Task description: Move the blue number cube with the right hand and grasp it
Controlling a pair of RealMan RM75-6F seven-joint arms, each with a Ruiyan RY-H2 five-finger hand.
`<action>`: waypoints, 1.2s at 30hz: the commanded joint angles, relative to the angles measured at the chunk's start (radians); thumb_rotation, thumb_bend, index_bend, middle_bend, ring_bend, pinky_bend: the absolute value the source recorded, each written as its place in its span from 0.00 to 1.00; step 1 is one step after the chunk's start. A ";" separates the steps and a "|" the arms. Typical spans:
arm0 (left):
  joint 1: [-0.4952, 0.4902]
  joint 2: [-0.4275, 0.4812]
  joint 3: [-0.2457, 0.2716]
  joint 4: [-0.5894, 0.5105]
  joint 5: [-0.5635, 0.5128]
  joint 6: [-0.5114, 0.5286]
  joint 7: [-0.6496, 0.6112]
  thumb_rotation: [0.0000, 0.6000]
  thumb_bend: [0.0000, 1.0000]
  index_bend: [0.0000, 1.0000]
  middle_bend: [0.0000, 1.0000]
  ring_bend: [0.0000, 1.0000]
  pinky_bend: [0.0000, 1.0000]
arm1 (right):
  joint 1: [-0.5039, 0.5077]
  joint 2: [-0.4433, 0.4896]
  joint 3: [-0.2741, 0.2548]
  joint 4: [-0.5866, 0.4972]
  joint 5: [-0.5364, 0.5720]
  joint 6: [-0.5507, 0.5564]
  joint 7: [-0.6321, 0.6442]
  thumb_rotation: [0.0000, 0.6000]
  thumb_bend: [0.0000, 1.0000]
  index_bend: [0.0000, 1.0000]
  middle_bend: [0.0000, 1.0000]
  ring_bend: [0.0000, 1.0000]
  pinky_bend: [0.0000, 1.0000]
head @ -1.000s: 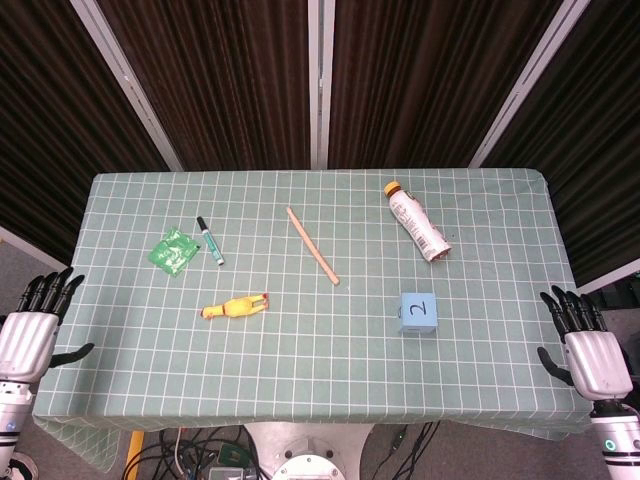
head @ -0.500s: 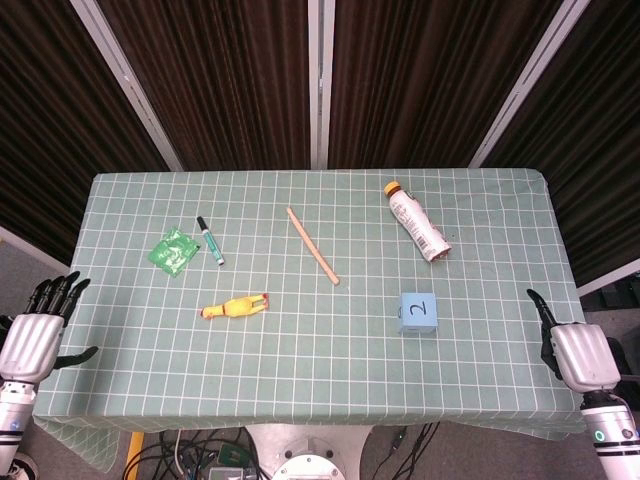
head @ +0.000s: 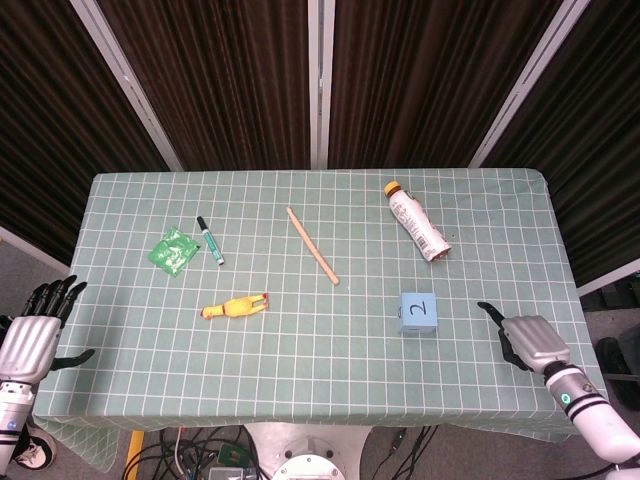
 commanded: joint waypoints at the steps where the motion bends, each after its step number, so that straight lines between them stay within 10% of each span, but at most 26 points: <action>1: -0.002 0.002 0.000 0.007 -0.002 -0.004 -0.010 1.00 0.05 0.06 0.00 0.00 0.00 | 0.091 -0.003 0.019 -0.015 0.099 -0.119 -0.013 1.00 1.00 0.00 0.95 0.84 0.74; 36: -0.007 0.006 0.006 0.025 -0.022 -0.032 -0.047 1.00 0.05 0.06 0.00 0.00 0.00 | 0.573 -0.060 -0.050 0.018 0.477 -0.427 -0.040 1.00 1.00 0.02 0.95 0.84 0.74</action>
